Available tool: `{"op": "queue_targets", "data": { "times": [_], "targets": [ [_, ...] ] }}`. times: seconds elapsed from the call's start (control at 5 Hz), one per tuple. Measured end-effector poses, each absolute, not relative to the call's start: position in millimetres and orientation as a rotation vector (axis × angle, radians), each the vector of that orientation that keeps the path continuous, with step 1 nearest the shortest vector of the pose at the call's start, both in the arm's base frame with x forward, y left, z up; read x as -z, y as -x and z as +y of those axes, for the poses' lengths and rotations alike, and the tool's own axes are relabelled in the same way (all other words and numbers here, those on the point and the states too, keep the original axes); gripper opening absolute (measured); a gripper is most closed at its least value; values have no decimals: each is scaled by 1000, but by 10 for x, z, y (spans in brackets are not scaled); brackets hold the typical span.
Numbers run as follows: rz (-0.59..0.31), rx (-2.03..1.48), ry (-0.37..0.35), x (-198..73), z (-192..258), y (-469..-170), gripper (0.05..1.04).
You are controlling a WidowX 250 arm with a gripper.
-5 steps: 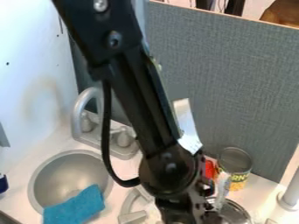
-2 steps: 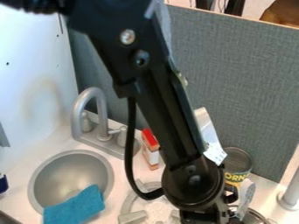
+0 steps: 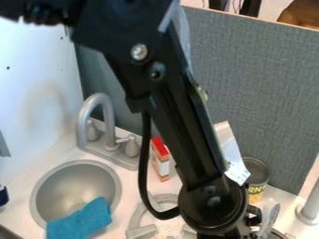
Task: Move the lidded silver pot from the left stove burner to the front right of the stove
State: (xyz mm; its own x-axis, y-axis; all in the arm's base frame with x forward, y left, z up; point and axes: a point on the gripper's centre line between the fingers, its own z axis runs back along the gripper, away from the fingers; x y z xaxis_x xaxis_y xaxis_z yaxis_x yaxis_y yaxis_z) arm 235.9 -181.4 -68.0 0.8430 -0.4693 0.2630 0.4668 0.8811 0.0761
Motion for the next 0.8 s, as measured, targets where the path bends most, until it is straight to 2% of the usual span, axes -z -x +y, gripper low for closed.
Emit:
{"op": "queue_targets", "data": {
  "times": [0.8],
  "targets": [
    [-317,515,-37,795,-1982,-2476,401]
  ]
}}
